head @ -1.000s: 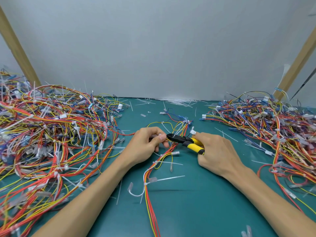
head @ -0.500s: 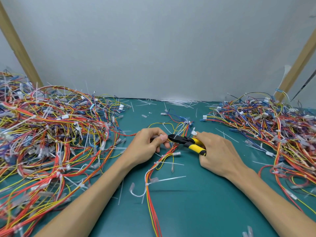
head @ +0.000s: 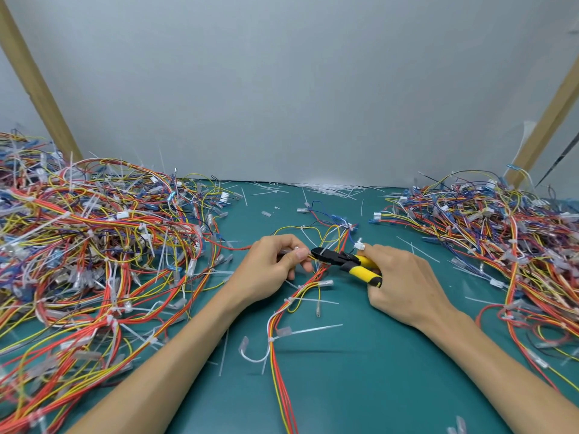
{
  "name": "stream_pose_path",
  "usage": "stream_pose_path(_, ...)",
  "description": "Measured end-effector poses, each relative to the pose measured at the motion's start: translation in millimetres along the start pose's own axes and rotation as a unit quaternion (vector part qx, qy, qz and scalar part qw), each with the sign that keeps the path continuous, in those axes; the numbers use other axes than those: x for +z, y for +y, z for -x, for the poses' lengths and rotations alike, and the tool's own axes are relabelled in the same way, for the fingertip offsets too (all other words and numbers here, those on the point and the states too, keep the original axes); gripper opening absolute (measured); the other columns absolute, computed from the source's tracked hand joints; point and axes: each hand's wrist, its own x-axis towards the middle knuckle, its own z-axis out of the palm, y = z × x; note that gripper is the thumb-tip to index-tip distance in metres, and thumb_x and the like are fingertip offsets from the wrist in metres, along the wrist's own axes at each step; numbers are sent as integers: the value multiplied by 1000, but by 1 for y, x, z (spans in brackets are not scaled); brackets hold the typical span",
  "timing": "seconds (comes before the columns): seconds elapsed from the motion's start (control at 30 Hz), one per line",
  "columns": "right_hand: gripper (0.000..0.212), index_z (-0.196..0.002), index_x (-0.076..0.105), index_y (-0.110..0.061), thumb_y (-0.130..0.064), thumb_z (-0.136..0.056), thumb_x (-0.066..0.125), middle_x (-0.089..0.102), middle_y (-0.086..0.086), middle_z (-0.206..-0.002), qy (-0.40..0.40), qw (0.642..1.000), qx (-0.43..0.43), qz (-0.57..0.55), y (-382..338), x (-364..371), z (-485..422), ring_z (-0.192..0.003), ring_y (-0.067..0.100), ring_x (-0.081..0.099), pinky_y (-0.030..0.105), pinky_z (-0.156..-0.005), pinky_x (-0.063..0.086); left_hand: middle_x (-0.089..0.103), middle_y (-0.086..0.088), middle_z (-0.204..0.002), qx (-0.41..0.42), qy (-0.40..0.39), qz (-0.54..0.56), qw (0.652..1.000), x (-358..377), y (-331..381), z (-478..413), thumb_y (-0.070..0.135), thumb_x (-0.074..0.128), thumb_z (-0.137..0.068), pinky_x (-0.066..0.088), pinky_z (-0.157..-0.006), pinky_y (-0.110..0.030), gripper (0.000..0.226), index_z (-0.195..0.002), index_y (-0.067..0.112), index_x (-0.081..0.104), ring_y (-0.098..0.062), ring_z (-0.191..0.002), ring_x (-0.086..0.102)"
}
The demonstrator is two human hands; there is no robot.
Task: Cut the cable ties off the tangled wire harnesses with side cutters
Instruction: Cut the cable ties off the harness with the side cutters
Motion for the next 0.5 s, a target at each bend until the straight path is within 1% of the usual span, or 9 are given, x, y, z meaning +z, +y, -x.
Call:
stream_pose_path(0.07, 21, -88, 54, -25, -18, -68, 59, 56, -4, -70, -1, 1000, 10, 6, -1, -1, -1, -67, 26, 46, 31, -54, 35, 71, 10, -73, -3, -3, 3, 1000, 0, 0, 0, 17, 53, -99, 45, -61, -18, 20, -83, 10, 63, -7, -54, 51)
stream_pose_path(0.17, 18, -88, 56, -25, -20, -70, 60, 59, -3, -72, -2, 1000, 15, 15, -2, -2, -2, -66, 26, 46, 31, -53, 32, 71, 10, -73, -5, -5, 4, 1000, 0, 0, 0, 16, 53, -99, 45, -61, -18, 20, -82, 11, 63, -7, -54, 51)
stream_pose_path(0.33, 19, -86, 54, -23, -19, -68, 58, 57, -5, -69, -10, 1000, 21, 12, -3, -4, -1, -65, 25, 43, 31, -53, 34, 71, 9, -73, -5, -7, 1, 1000, 1, 1, 1, 16, 53, -99, 45, -61, -18, 20, -82, 12, 63, -7, -54, 51)
stream_pose_path(0.5, 18, -82, 51, -23, -17, -66, 56, 49, -6, -65, -11, 1000, 16, 10, -3, -4, 0, -64, 25, 42, 30, -52, 30, 72, 8, -74, -7, -6, 4, 1000, 1, 1, 1, 17, 53, -99, 45, -61, -17, 20, -82, 13, 63, -6, -54, 51)
